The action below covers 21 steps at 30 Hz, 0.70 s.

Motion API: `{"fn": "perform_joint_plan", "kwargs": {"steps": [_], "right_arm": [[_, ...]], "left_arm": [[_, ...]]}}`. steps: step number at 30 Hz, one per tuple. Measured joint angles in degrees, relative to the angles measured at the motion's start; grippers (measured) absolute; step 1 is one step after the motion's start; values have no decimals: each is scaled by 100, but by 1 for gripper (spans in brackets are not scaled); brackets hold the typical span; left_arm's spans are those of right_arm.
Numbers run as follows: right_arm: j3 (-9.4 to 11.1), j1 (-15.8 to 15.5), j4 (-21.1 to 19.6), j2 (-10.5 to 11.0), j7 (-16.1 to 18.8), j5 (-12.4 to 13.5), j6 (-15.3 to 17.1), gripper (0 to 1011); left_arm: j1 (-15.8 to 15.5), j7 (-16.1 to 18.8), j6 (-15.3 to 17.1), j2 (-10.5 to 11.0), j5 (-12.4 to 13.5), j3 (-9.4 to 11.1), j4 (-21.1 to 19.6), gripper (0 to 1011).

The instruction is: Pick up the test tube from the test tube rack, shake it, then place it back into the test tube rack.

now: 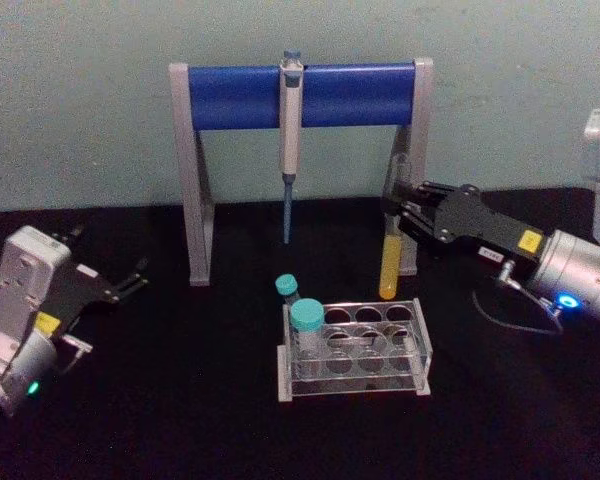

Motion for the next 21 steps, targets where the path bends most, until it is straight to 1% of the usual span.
{"fn": "perform_joint_plan", "kwargs": {"steps": [4,10,16,21], "right_arm": [[-68,127,129,-115,85,-20,6,222],[-149,231,186,-228,218,8,7,222],[-180,199,73,-223,304,101,28,222],[-198,71,-146,-117,376,205,53,222]], "left_arm": [[0,0,0,0,1,0,0,1001],[0,0,0,0,0,0,0,1001],[0,0,0,0,0,0,0,1001],[0,0,0,0,0,0,0,1001]]}}
